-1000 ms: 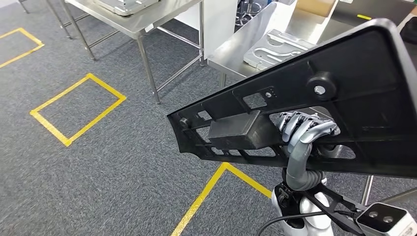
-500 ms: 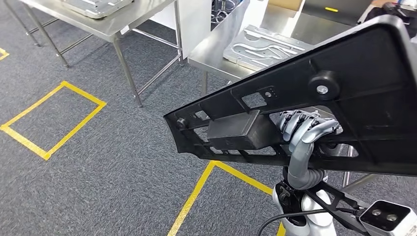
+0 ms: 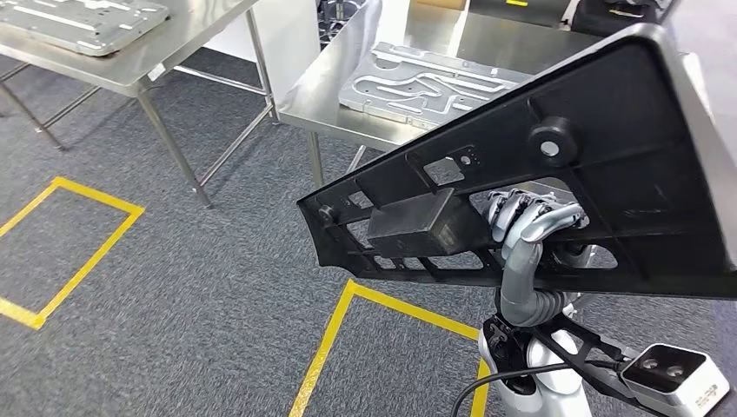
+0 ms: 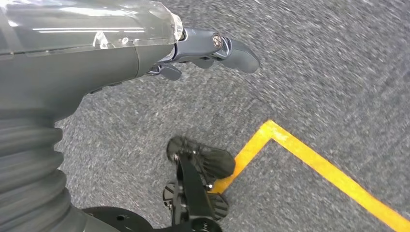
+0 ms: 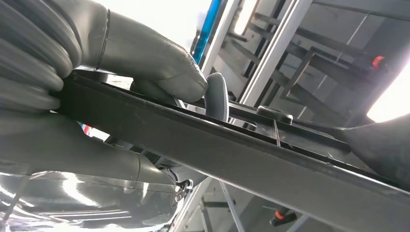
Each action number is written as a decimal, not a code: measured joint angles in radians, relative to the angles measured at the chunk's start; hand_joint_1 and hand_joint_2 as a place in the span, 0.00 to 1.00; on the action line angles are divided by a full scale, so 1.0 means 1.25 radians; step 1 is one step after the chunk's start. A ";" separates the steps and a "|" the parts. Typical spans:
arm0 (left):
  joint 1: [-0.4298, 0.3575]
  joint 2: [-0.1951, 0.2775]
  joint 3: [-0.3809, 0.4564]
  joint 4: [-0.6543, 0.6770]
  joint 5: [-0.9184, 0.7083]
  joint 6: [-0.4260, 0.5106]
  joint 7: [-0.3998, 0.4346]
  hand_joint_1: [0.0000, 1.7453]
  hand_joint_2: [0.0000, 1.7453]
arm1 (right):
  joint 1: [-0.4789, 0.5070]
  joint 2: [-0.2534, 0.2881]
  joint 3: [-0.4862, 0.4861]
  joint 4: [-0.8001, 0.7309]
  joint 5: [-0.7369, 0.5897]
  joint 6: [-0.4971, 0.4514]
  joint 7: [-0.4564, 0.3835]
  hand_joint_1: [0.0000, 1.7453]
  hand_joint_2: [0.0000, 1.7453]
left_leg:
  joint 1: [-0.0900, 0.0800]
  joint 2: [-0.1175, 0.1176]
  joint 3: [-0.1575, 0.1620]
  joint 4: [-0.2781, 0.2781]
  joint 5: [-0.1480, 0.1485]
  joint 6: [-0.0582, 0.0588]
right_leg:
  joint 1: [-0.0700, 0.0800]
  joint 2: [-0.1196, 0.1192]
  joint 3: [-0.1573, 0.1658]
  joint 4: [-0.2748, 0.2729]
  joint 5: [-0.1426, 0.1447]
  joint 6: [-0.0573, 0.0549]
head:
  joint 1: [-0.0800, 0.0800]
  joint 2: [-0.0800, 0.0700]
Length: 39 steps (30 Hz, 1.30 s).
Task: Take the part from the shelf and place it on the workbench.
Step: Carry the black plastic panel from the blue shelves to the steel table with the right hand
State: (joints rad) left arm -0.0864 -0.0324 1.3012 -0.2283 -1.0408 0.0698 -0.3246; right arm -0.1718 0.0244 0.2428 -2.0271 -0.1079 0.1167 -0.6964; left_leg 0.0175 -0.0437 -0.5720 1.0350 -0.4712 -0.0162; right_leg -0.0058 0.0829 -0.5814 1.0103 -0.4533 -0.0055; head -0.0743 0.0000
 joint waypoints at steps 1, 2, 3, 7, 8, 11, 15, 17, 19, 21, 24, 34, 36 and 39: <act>0.000 0.000 0.000 0.000 0.000 0.000 0.000 0.00 1.00 | 0.000 0.000 0.000 0.000 0.000 -0.001 0.000 1.00 1.00 | -0.001 -0.007 0.006 -0.013 0.000 0.004 | -0.001 0.007 -0.002 0.001 0.001 0.005 | 0.000 0.000; -0.001 0.000 0.000 0.000 0.000 0.000 0.000 0.00 1.00 | 0.000 0.000 0.001 0.001 0.000 -0.002 0.000 1.00 1.00 | -0.003 -0.004 0.007 -0.015 0.000 0.008 | -0.001 0.013 -0.005 0.000 0.002 0.010 | 0.000 0.000; -0.001 -0.001 0.000 0.000 0.000 0.000 0.000 0.00 1.00 | 0.000 0.000 0.001 0.001 0.000 -0.003 0.000 1.00 1.00 | -0.002 0.004 0.007 -0.016 0.002 0.013 | -0.002 0.017 -0.006 0.000 0.003 0.015 | 0.000 0.000; -0.004 -0.002 0.000 0.000 -0.002 -0.004 -0.004 0.00 1.00 | -0.004 -0.001 0.001 0.001 -0.008 -0.002 0.000 1.00 1.00 | 0.000 0.033 0.010 -0.027 0.009 0.033 | 0.000 -0.044 -0.052 0.096 -0.055 0.027 | 0.000 0.000; -0.003 -0.002 0.000 0.000 -0.004 -0.005 -0.006 0.00 1.00 | -0.005 -0.001 0.001 0.002 -0.013 -0.001 0.000 1.00 1.00 | -0.001 0.042 0.009 -0.027 0.008 0.035 | -0.001 -0.053 -0.080 0.153 -0.081 0.029 | 0.000 0.000; -0.001 -0.002 0.000 0.000 -0.006 -0.008 -0.009 0.00 1.00 | -0.004 -0.001 0.001 0.003 -0.023 0.005 0.000 1.00 1.00 | -0.003 0.068 0.010 -0.026 0.006 0.035 | -0.005 -0.061 -0.117 0.224 -0.089 0.033 | 0.000 0.000; -0.003 -0.002 -0.001 0.000 -0.008 -0.010 -0.012 0.00 1.00 | -0.005 -0.001 0.001 0.003 -0.028 0.008 0.000 1.00 1.00 | -0.008 0.094 0.018 -0.024 -0.002 0.026 | 0.003 -0.115 -0.014 0.026 -0.002 0.020 | 0.000 0.000; -0.004 -0.002 -0.001 0.000 -0.009 -0.009 -0.012 0.00 1.00 | -0.006 -0.001 0.001 0.003 -0.029 0.008 0.000 1.00 1.00 | -0.012 0.108 0.021 -0.024 -0.005 0.018 | 0.009 -0.123 -0.004 -0.003 0.001 0.013 | 0.000 0.000; -0.006 -0.002 -0.001 0.000 -0.010 -0.004 -0.005 0.00 1.00 | -0.005 0.000 0.000 0.003 -0.029 0.008 0.000 1.00 1.00 | -0.011 0.117 0.023 -0.023 -0.010 0.010 | 0.006 -0.104 -0.005 -0.006 0.005 0.007 | 0.000 0.000; -0.007 -0.001 -0.002 0.000 -0.012 0.006 0.009 0.00 1.00 | -0.006 0.003 0.000 0.002 -0.029 0.010 0.000 1.00 1.00 | -0.007 0.091 0.009 0.016 -0.038 0.002 | 0.001 -0.087 -0.004 -0.012 0.010 -0.002 | 0.000 0.000; -0.004 -0.001 -0.002 0.000 -0.010 0.009 0.021 0.00 1.00 | -0.006 0.008 0.000 0.004 -0.024 0.009 0.000 1.00 1.00 | -0.004 0.048 -0.062 0.169 -0.110 -0.004 | -0.001 -0.060 -0.004 -0.012 0.012 -0.007 | 0.000 0.000; -0.006 -0.003 -0.001 0.000 -0.006 0.015 0.030 0.00 1.00 | 0.004 0.009 0.002 0.014 -0.012 0.007 0.000 1.00 1.00 | 0.002 0.002 -0.001 -0.006 0.002 0.015 | -0.004 0.018 -0.017 0.006 0.008 0.023 | 0.000 0.000; -0.008 -0.004 -0.001 0.000 -0.007 0.015 0.030 0.00 1.00 | 0.004 0.009 0.002 0.014 -0.012 0.007 0.000 1.00 1.00 | 0.003 0.018 0.000 -0.010 0.006 0.026 | -0.003 -0.008 -0.031 0.035 -0.012 0.031 | 0.000 0.000; -0.005 -0.005 -0.001 0.000 -0.009 0.015 0.030 0.00 1.00 | 0.006 0.009 0.002 0.016 -0.014 0.006 0.000 1.00 1.00 | 0.000 0.044 0.000 -0.012 0.005 0.035 | -0.004 -0.054 -0.100 0.179 -0.082 0.036 | 0.000 0.000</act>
State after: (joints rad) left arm -0.0925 -0.0385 1.3001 -0.2281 -1.0517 0.0889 -0.2877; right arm -0.1642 0.0357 0.2449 -2.0073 -0.1248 0.1248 -0.6966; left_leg 0.0172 0.0112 -0.5726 1.0206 -0.4645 0.0275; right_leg -0.0108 0.0157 -0.7069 1.2336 -0.5563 0.0397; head -0.0740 0.0000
